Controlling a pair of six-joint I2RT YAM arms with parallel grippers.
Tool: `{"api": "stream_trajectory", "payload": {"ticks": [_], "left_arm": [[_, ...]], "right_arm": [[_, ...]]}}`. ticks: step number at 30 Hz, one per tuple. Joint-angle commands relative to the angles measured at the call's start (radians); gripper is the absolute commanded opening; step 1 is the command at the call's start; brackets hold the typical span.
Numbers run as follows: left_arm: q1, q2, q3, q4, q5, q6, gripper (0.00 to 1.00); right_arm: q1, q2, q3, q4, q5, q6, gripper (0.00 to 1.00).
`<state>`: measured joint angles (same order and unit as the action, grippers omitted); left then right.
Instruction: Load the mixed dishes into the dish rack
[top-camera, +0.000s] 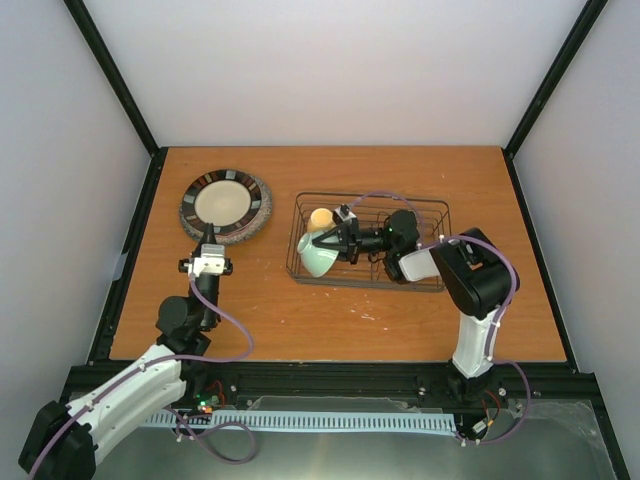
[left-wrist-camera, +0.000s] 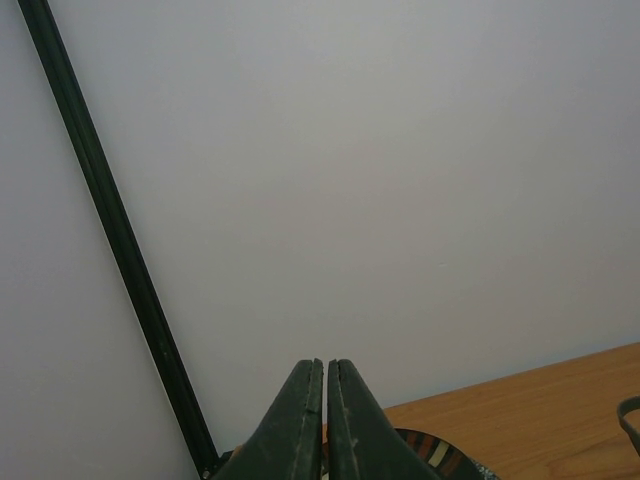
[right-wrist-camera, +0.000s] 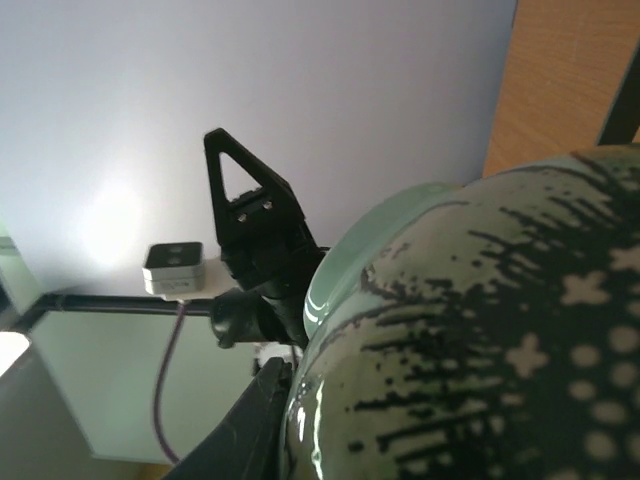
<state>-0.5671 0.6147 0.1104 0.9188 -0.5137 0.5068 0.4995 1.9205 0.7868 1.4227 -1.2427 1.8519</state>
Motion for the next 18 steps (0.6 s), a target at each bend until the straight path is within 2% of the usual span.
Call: {"api": "stream_trajectory", "payload": {"ticks": [1, 5, 7, 12, 18], "left_arm": [[0.009, -0.001, 0.001, -0.003, -0.003, -0.019, 0.04], [0.009, 0.002, -0.001, 0.007, -0.001, -0.011, 0.04], [0.011, 0.011, -0.004, 0.015, 0.002, -0.013, 0.04], [0.012, 0.043, -0.005, 0.034, 0.011, -0.014, 0.03], [0.013, 0.055, -0.006, 0.045, 0.017, -0.01, 0.03]], "right_arm": [[0.004, -0.103, 0.022, -0.346, -0.039, -0.353, 0.03], [0.003, -0.159, 0.164, -1.046, -0.014, -0.865, 0.03], [0.004, -0.153, 0.245, -1.266, -0.005, -1.027, 0.03], [0.001, -0.109, 0.327, -1.455, 0.008, -1.171, 0.03], [0.002, -0.1, 0.315, -1.508, 0.03, -1.217, 0.03]]}}
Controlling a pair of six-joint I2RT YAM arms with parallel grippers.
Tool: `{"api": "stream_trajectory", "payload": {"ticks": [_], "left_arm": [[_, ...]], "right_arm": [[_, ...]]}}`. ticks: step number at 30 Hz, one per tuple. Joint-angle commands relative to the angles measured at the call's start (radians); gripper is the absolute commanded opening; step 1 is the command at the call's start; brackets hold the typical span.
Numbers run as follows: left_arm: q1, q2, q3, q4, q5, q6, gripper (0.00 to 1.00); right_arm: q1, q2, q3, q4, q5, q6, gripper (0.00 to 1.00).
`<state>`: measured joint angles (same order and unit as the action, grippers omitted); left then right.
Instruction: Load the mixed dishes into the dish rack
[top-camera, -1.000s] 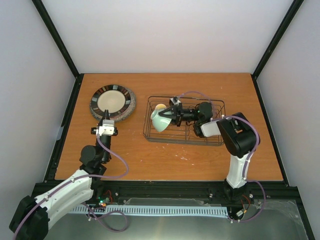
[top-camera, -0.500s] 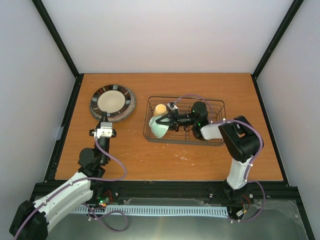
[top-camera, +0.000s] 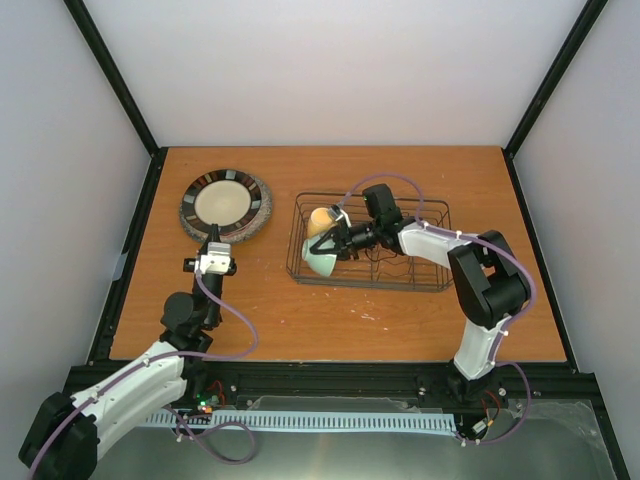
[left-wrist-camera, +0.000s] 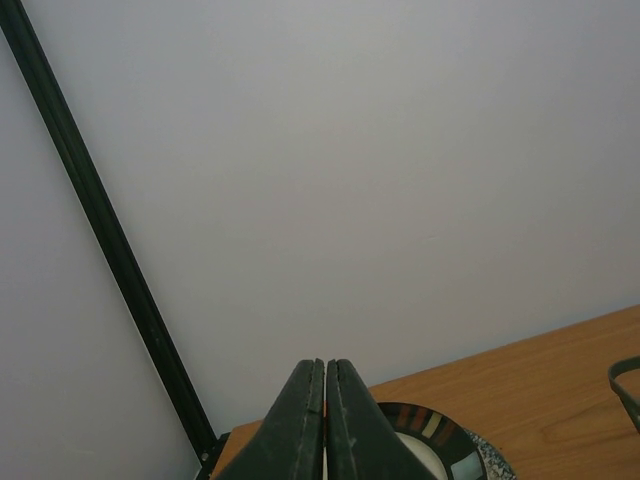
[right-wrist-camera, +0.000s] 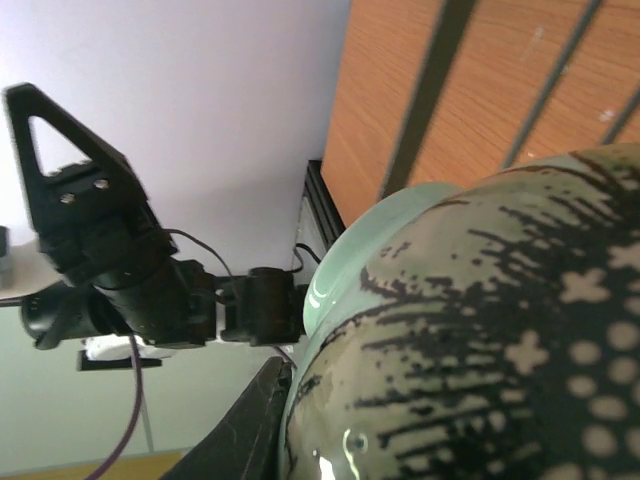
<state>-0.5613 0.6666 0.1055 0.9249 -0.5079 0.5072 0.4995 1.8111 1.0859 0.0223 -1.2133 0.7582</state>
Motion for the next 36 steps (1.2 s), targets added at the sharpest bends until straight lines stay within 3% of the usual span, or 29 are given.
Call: {"api": "stream_trajectory", "payload": {"ticks": [1, 11, 25, 36], "left_arm": [[0.008, 0.005, 0.0, 0.038, 0.014, -0.011, 0.03], [0.008, 0.005, -0.007, 0.042, 0.015, -0.014, 0.03], [0.008, 0.014, -0.013, 0.049, 0.018, -0.015, 0.03], [0.008, 0.012, -0.012, 0.048, 0.02, -0.011, 0.02]], "right_arm": [[0.002, 0.012, 0.013, -0.112, 0.006, -0.131, 0.03], [0.004, 0.069, 0.014, -0.08, -0.005, -0.109, 0.03], [0.008, 0.08, 0.091, -0.514, 0.128, -0.389, 0.03], [0.006, 0.079, 0.089, -0.619, 0.195, -0.449, 0.13]]}}
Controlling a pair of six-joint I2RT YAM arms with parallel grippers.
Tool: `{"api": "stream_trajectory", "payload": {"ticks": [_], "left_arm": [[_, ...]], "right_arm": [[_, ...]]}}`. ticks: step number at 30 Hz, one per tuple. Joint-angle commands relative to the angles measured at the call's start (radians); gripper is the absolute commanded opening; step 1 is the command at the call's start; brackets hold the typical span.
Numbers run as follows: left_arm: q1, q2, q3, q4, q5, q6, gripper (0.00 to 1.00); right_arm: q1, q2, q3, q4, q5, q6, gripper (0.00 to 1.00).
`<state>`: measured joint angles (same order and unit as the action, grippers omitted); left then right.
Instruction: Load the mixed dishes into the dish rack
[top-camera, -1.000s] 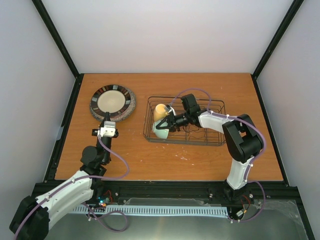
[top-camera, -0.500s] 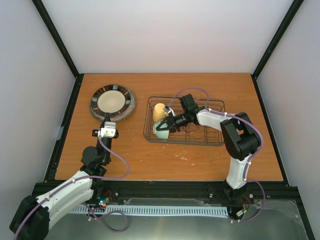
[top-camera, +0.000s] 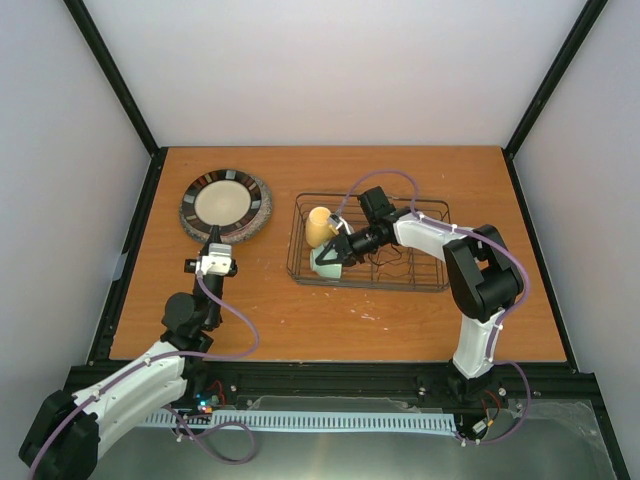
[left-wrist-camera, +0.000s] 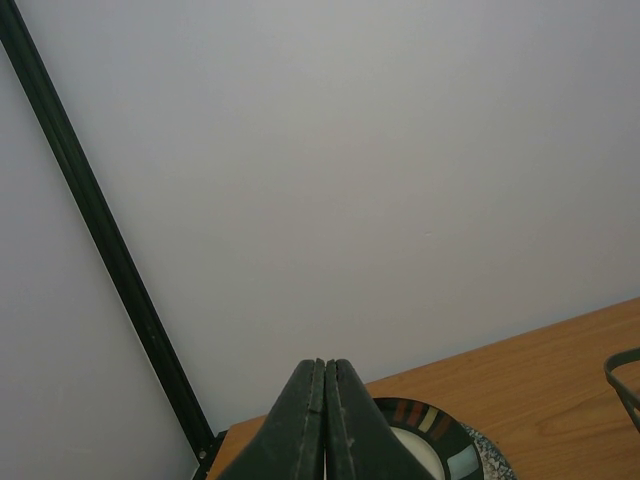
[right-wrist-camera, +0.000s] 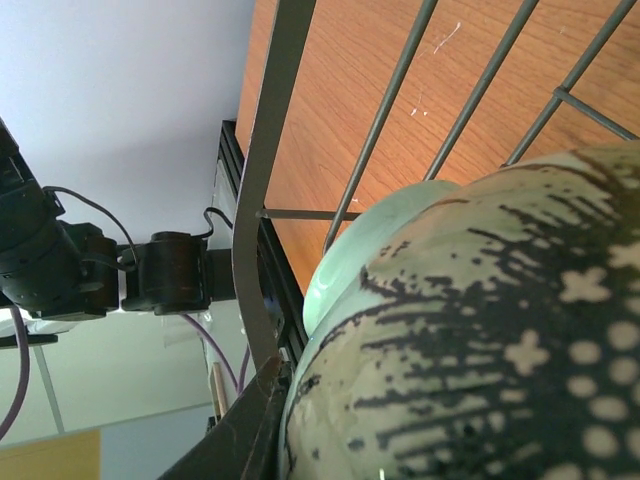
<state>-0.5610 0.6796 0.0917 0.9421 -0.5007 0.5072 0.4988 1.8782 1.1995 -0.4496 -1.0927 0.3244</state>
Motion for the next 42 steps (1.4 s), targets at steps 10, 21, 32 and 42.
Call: {"api": "stream_trajectory", "payload": {"ticks": [10, 21, 32, 42], "left_arm": [[0.007, 0.002, 0.012, 0.004, 0.031, -0.02, 0.01], [0.008, -0.022, 0.107, -0.238, 0.339, -0.249, 0.27], [0.007, 0.189, 0.482, -0.616, 0.763, -0.582, 0.66], [0.013, 0.413, 0.767, -1.0, 1.151, -0.47, 0.62]], "right_arm": [[0.005, -0.013, -0.025, -0.095, 0.025, 0.028, 0.03], [-0.002, -0.182, 0.049, 0.146, -0.145, 0.275, 0.03], [-0.002, -0.279, 0.068, 0.143, -0.131, 0.298, 0.03], [-0.002, -0.32, 0.122, 0.019, -0.11, 0.214, 0.03]]}}
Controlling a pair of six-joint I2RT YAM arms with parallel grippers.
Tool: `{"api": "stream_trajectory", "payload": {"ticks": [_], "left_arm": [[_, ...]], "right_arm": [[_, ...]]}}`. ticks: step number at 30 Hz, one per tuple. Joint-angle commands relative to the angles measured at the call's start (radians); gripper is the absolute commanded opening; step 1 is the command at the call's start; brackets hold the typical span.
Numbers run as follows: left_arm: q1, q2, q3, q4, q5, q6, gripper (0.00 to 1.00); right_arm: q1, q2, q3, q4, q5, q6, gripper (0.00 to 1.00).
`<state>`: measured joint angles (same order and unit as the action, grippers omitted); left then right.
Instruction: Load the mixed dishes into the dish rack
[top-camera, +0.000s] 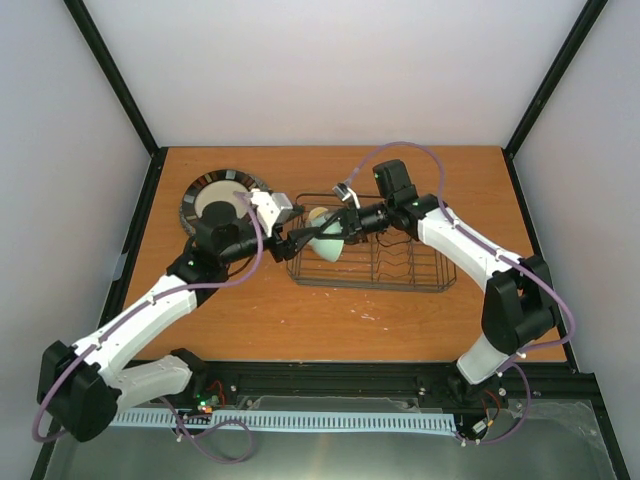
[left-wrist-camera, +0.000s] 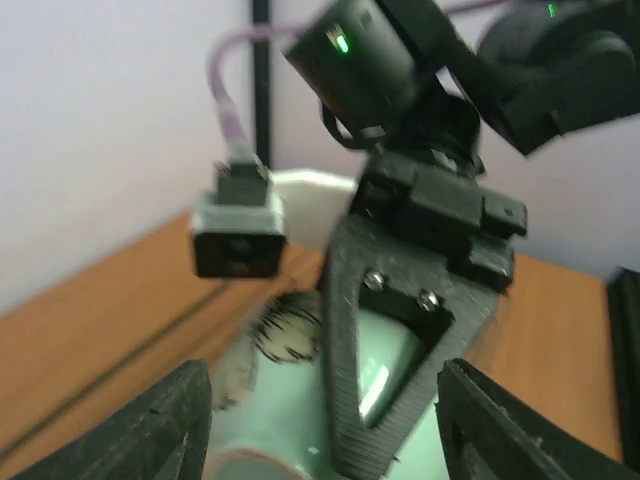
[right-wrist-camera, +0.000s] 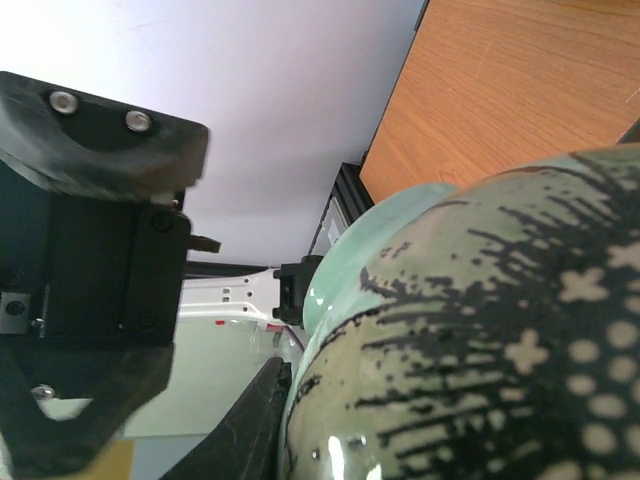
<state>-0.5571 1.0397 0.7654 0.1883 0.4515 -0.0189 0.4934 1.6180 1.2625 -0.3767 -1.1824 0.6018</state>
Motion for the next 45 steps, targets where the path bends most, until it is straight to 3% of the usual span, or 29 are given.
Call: {"api": "stream_trajectory", "payload": {"ticks": [1, 6, 11, 21, 35, 45], "left_arm": [[0.022, 0.067, 0.107, -0.29, 0.225, 0.076, 0.59], [0.202, 0.093, 0.111, -0.377, 0.54, 0.075, 0.5], [0.235, 0.117, 0.138, -0.435, 0.595, 0.108, 0.53], [0.235, 0.241, 0.214, -0.396, 0.714, 0.086, 0.62], [0.218, 0.281, 0.233, -0.308, 0.747, 0.005, 0.7], [0.122, 0.34, 0.291, -0.427, 0.553, 0.032, 0.7]], "right_arm": [[0.003, -0.065, 0.066, -0.076, -0.015, -0.078, 0.03], [-0.001, -0.101, 0.077, -0.147, 0.005, -0.121, 0.03], [-0.001, -0.122, 0.067, -0.159, 0.0, -0.122, 0.03], [-0.001, -0.128, 0.057, -0.142, -0.006, -0.105, 0.03], [0.018, -0.112, 0.048, -0.094, 0.0, -0.069, 0.03], [0.026, -0.105, 0.058, -0.087, 0.004, -0.062, 0.03]]}}
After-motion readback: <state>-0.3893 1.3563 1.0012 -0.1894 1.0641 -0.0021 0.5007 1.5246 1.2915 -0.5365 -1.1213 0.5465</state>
